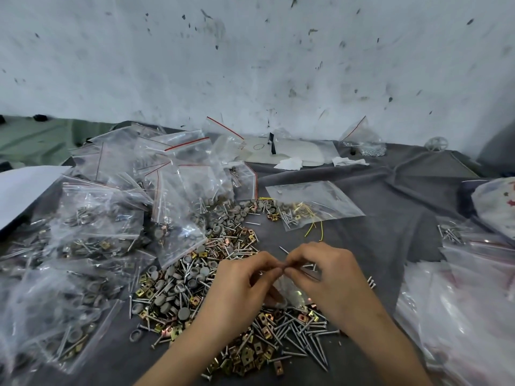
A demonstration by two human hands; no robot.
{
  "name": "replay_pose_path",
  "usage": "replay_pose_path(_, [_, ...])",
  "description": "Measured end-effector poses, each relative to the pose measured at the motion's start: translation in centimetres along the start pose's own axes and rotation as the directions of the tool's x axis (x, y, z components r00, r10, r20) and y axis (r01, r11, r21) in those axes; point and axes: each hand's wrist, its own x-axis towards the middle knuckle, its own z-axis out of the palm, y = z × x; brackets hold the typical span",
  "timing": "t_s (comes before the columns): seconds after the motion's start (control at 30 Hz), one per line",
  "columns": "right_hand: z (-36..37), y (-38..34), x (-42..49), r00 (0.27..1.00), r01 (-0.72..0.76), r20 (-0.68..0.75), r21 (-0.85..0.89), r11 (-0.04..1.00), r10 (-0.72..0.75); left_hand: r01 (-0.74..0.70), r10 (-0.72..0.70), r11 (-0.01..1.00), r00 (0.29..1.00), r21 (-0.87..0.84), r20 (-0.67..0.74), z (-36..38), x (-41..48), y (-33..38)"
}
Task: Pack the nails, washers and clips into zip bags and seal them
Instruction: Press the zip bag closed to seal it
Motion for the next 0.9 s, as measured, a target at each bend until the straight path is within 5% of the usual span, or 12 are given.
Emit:
replay_pose_path(0.27, [-0.4, 0.6, -0.2, 0.995, 0.079, 0.066, -0.029, 0.996, -0.077, -0.058, 0.054, 0.997, 0.995, 0.048, 0.083, -0.5, 0.1, 0.5])
replay_pose_path(0.67, [-0.1, 1.4, -0.3, 0.99, 0.121, 0.077, -0.083, 0.989, -0.115, -0.185, 0.181, 0.926, 0.983, 0.33, 0.041, -0.5, 0.5, 0.5])
replay_pose_path(0.9, [-0.4, 2.4, -0.3, 0.989, 0.101, 0.124, -0.127, 0.987, -0.085, -0.192, 0.201, 0.914, 0.98, 0.357, 0.013, -0.9, 0.8, -0.2])
